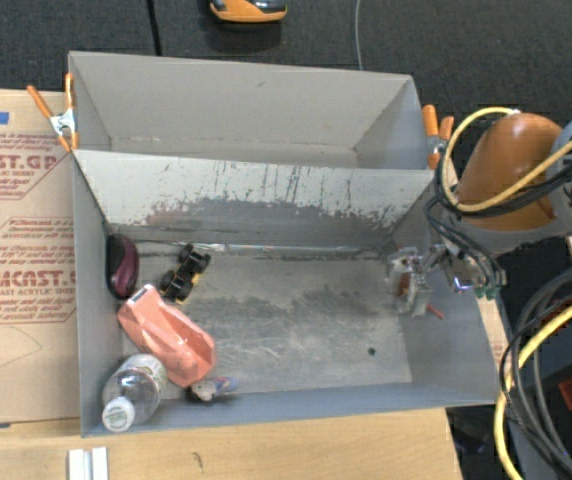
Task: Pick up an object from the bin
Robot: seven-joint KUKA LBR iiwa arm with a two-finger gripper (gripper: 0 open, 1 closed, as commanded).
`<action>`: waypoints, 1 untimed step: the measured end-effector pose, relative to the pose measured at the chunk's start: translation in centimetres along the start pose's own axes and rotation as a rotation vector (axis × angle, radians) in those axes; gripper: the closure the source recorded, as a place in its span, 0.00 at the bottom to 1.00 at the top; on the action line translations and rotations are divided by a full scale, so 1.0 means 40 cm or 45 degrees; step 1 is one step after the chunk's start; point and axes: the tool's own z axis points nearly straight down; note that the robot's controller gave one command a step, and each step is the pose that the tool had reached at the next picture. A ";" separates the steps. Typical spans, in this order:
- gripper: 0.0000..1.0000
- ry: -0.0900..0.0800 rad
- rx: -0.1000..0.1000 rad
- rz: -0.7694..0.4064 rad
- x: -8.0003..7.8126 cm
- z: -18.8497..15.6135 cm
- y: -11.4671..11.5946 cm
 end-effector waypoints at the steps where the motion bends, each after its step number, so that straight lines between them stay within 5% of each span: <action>1: 1.00 0.005 -0.002 0.034 -0.001 -0.006 0.048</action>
Offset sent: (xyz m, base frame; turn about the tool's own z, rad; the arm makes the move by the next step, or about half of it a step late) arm 0.0195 0.0249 0.0672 -0.0022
